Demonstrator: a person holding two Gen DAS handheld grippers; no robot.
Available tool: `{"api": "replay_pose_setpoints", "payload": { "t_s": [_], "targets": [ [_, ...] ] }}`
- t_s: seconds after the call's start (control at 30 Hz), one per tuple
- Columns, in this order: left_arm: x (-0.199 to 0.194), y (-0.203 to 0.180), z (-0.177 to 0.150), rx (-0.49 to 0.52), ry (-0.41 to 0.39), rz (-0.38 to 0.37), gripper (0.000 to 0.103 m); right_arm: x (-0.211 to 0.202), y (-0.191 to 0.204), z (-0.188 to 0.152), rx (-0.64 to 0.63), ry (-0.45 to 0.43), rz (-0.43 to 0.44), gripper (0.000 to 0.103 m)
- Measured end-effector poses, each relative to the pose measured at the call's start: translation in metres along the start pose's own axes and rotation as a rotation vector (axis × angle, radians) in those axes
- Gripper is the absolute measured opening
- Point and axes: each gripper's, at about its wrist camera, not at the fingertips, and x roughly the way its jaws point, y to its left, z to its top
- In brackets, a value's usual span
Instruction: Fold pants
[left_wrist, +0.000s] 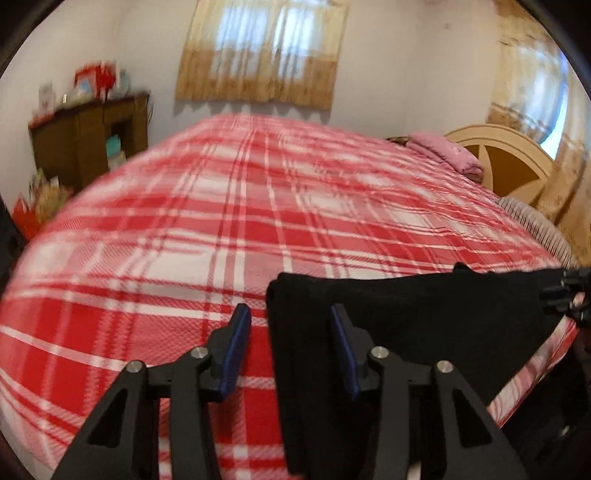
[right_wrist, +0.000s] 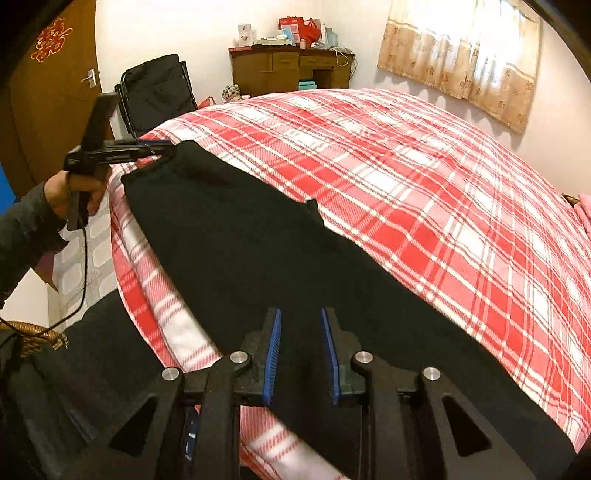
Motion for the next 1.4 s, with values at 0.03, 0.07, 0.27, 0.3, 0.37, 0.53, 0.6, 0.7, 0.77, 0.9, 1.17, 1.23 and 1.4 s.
{"api": "replay_pose_setpoints", "payload": {
  "t_s": [0.03, 0.07, 0.27, 0.3, 0.37, 0.53, 0.6, 0.7, 0.77, 0.9, 1.17, 1.23, 1.4],
  "targets": [
    [0.003, 0.002, 0.0, -0.023, 0.013, -0.003, 0.043, 0.001, 0.001, 0.001, -0.007, -0.001, 0.0, 0.024],
    [0.003, 0.003, -0.002, -0.039, 0.014, -0.016, 0.036, 0.002, 0.002, 0.001, -0.012, -0.001, -0.002, 0.024],
    [-0.004, -0.008, 0.001, 0.007, -0.015, -0.005, 0.017, 0.012, 0.0, 0.0, -0.003, 0.01, -0.015, 0.024],
    [-0.004, -0.007, 0.001, -0.001, -0.01, -0.007, 0.017, 0.013, -0.001, 0.001, 0.007, 0.008, -0.019, 0.025],
    [-0.005, -0.001, 0.001, -0.037, -0.009, -0.014, 0.014, 0.014, -0.005, 0.003, 0.034, 0.002, -0.023, 0.025],
    [-0.004, 0.0, 0.002, -0.063, -0.015, -0.01, 0.014, 0.014, -0.006, 0.004, 0.05, -0.007, -0.021, 0.04],
    [-0.002, 0.0, 0.003, -0.071, -0.017, -0.011, 0.014, 0.015, -0.004, 0.004, 0.042, -0.005, -0.027, 0.04],
    [-0.003, 0.0, 0.003, -0.068, -0.023, -0.007, 0.009, 0.015, -0.004, 0.005, 0.047, -0.005, -0.023, 0.04],
    [-0.007, 0.001, 0.006, -0.089, -0.047, -0.021, 0.007, 0.016, -0.005, 0.007, 0.051, -0.001, -0.025, 0.04],
    [-0.018, -0.005, 0.019, -0.071, -0.123, -0.051, 0.007, 0.022, -0.012, 0.017, 0.06, -0.002, -0.041, 0.04],
    [0.005, 0.005, 0.005, -0.071, -0.057, 0.014, 0.007, 0.049, -0.041, 0.059, 0.207, -0.028, 0.062, 0.04],
    [0.002, 0.004, 0.001, -0.064, -0.067, 0.01, 0.007, 0.067, -0.048, 0.068, 0.267, -0.006, 0.114, 0.04],
    [0.003, 0.003, 0.0, -0.06, -0.072, 0.014, 0.009, 0.109, -0.07, 0.082, 0.44, 0.035, 0.229, 0.04]
  ]
}}
